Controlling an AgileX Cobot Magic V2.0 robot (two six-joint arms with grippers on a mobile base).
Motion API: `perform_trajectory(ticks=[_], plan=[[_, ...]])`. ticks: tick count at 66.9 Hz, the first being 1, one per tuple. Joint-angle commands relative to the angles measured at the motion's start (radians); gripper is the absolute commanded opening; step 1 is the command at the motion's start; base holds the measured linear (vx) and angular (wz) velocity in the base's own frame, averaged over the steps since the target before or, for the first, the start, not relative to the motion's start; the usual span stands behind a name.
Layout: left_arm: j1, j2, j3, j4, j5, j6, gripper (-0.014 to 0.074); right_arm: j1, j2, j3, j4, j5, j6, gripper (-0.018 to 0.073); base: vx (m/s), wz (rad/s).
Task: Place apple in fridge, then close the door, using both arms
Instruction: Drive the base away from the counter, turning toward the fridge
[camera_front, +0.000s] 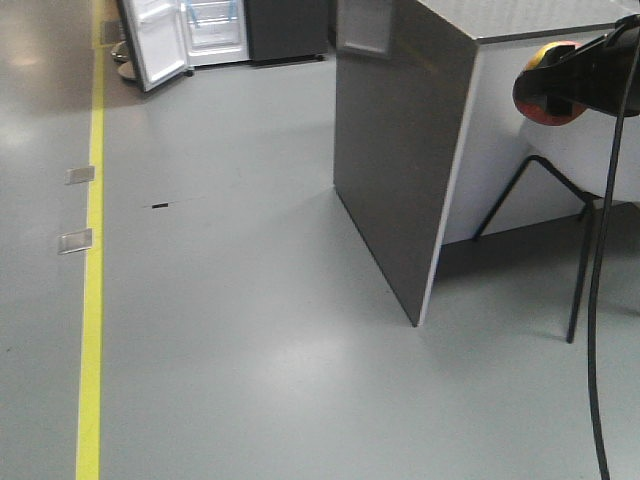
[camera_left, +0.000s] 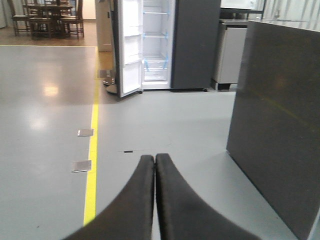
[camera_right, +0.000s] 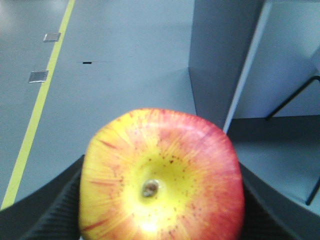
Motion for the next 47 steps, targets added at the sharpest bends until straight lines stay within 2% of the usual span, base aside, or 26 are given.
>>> perform_trajectory(ticks=[1,47], plan=[[-0.005,-0.016,0.027,-0.007,-0.073,-0.001,-0.0006,-0.004,-0.037,-0.033,0.014,-0.07,-0.004,0.015,0.07,0.27],[-0.003,-0.016,0.027,-0.007,-0.073,-0.001,-0.0006,-0.004,-0.037,-0.033,0.014,-0.07,-0.004,0.015,0.09,0.33]])
